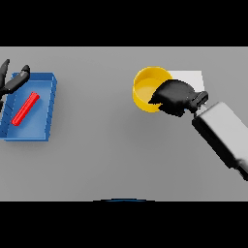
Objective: Pick up the red beaker and tilt it to pour out 1 green nut into yellow bowl. Pick up the yellow bowl and place it on the metallic measuring scale.
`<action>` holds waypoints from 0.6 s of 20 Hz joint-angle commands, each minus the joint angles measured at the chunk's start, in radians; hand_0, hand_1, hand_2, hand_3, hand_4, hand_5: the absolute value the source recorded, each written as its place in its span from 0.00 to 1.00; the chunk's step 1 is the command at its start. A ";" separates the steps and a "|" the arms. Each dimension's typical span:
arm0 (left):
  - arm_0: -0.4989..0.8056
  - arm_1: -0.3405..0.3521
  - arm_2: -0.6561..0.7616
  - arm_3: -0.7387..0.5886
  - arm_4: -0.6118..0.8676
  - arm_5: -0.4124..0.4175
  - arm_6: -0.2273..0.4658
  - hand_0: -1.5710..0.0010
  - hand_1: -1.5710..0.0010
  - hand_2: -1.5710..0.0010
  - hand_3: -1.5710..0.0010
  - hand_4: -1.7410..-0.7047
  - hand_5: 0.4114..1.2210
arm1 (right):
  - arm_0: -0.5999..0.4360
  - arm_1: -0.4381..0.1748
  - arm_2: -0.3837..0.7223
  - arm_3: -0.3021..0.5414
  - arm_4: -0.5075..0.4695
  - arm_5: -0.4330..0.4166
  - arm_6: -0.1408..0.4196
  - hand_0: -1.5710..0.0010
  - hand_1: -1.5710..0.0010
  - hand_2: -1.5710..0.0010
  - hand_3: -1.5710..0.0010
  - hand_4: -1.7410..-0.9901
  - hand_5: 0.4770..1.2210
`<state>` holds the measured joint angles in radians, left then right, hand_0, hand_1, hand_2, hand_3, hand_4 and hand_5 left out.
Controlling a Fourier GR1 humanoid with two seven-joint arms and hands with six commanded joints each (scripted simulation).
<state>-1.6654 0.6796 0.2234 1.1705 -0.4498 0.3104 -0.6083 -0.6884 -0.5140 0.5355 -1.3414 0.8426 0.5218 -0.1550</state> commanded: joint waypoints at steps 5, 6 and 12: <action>-0.035 0.010 0.008 0.052 -0.007 0.022 -0.001 1.00 1.00 1.00 1.00 0.97 0.39 | -0.011 -0.016 -0.063 0.096 0.004 -0.070 0.047 0.00 0.00 0.02 0.27 0.00 1.00; -0.036 0.010 0.013 0.059 -0.003 0.022 0.000 1.00 1.00 1.00 1.00 0.97 0.39 | -0.021 -0.019 -0.067 0.123 0.009 -0.091 0.035 0.00 0.00 0.02 0.27 0.00 1.00; -0.038 0.016 0.005 0.065 -0.016 0.014 0.009 1.00 1.00 1.00 1.00 0.98 0.40 | -0.043 -0.032 -0.107 0.290 0.022 -0.174 0.008 0.00 0.00 0.03 0.26 0.00 1.00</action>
<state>-1.7041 0.6956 0.2280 1.2356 -0.4653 0.3247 -0.5995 -0.7306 -0.5467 0.4287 -1.0506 0.8655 0.3468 -0.1411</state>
